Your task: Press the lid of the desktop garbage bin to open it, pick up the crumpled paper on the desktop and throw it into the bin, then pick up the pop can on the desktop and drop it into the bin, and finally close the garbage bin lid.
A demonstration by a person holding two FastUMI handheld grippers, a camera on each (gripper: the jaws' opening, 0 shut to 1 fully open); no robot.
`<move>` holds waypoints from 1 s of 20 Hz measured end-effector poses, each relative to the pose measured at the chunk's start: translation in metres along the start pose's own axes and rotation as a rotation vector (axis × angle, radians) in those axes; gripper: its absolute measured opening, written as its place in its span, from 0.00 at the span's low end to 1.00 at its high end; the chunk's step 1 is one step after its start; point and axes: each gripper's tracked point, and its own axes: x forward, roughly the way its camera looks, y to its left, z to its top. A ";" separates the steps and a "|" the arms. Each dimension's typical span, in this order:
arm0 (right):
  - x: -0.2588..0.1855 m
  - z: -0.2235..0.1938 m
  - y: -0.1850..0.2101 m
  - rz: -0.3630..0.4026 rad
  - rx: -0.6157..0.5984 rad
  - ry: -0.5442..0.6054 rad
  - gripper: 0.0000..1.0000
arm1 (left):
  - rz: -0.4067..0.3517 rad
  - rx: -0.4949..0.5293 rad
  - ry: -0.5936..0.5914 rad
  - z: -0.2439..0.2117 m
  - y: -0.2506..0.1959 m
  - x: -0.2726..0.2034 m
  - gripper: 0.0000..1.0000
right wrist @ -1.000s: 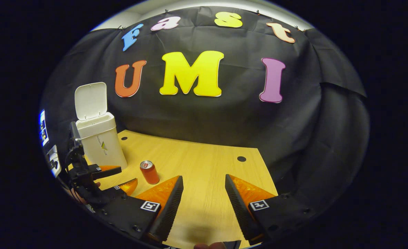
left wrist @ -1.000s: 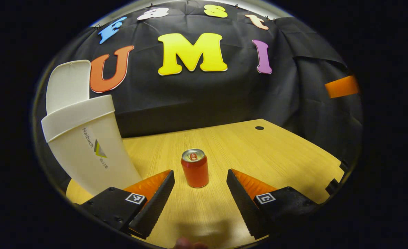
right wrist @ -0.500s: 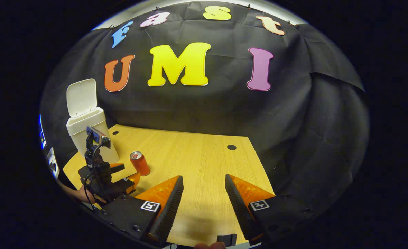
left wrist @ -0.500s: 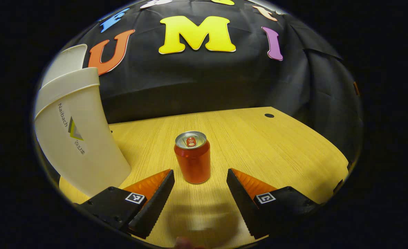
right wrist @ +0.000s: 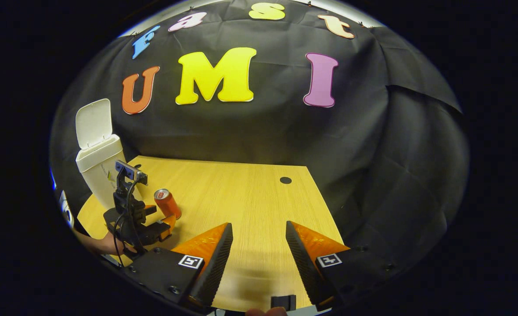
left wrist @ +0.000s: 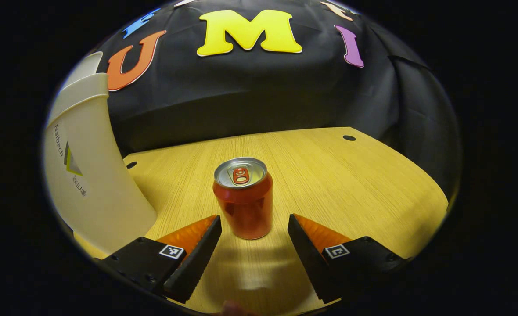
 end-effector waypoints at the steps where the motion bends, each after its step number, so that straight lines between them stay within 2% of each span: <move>1: 0.001 0.000 0.001 0.000 -0.001 0.003 0.78 | 0.003 0.001 -0.002 0.001 0.001 0.002 1.00; 16: 0.020 0.003 0.025 0.004 -0.003 0.034 0.78 | -0.044 0.030 0.005 0.011 0.010 0.038 1.00; 17: 0.020 0.004 0.026 0.004 -0.003 0.035 0.78 | -0.045 0.030 0.005 0.011 0.009 0.038 0.99; 18: 0.021 0.003 0.027 0.005 -0.003 0.036 0.79 | -0.048 0.030 0.006 0.011 0.009 0.039 0.89; 20: 0.020 0.003 0.028 0.006 -0.001 0.036 0.79 | -0.051 0.031 0.009 0.011 0.011 0.039 0.88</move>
